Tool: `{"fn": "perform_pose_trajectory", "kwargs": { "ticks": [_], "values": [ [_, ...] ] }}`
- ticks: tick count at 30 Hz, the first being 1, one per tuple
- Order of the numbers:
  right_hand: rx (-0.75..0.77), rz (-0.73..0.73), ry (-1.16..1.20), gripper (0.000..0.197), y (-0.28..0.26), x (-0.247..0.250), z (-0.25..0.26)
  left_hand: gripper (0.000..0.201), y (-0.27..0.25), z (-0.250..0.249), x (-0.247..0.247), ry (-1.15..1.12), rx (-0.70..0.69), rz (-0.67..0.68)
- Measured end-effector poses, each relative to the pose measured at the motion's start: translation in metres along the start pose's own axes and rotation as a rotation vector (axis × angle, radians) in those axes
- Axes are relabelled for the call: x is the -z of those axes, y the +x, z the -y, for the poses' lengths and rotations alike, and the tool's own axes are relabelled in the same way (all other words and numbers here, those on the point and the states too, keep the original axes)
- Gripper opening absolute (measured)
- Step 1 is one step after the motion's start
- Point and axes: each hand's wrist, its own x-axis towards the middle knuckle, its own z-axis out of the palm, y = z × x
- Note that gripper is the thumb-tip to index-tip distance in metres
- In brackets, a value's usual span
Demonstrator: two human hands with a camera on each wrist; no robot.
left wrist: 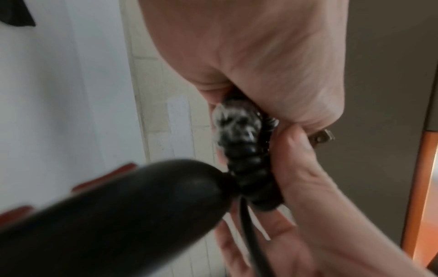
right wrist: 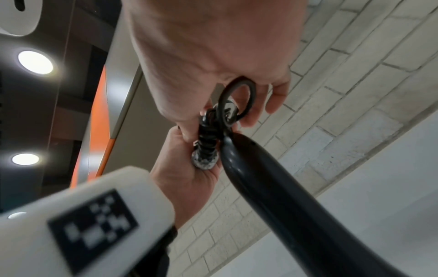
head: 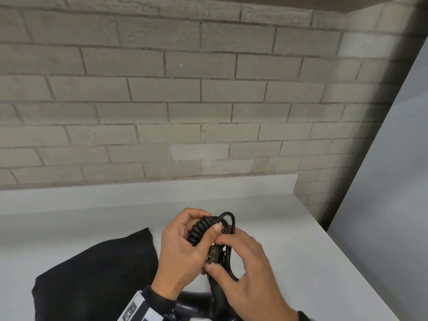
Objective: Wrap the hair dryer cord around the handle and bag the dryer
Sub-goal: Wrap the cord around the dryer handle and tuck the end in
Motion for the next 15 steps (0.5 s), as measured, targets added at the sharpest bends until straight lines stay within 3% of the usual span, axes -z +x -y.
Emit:
{"fn": "perform_pose_trajectory", "kwargs": {
  "ticks": [6,9,12,15],
  "values": [
    [0.071,-0.115,-0.187,0.029,0.003,0.006,0.005,0.026,0.0,0.004,0.003,0.093,-0.053,-0.008],
    [0.117,-0.063,-0.125,0.017,0.003,0.009,0.017,0.03,-0.002,0.008,0.006,0.168,-0.124,0.001],
    [0.083,-0.029,0.021,0.018,0.001,0.015,0.024,0.044,0.001,0.01,0.013,0.272,-0.194,0.087],
    [0.011,0.054,0.143,0.021,-0.001,0.02,0.023,0.035,0.005,0.014,0.018,0.39,-0.254,0.179]
  ]
}}
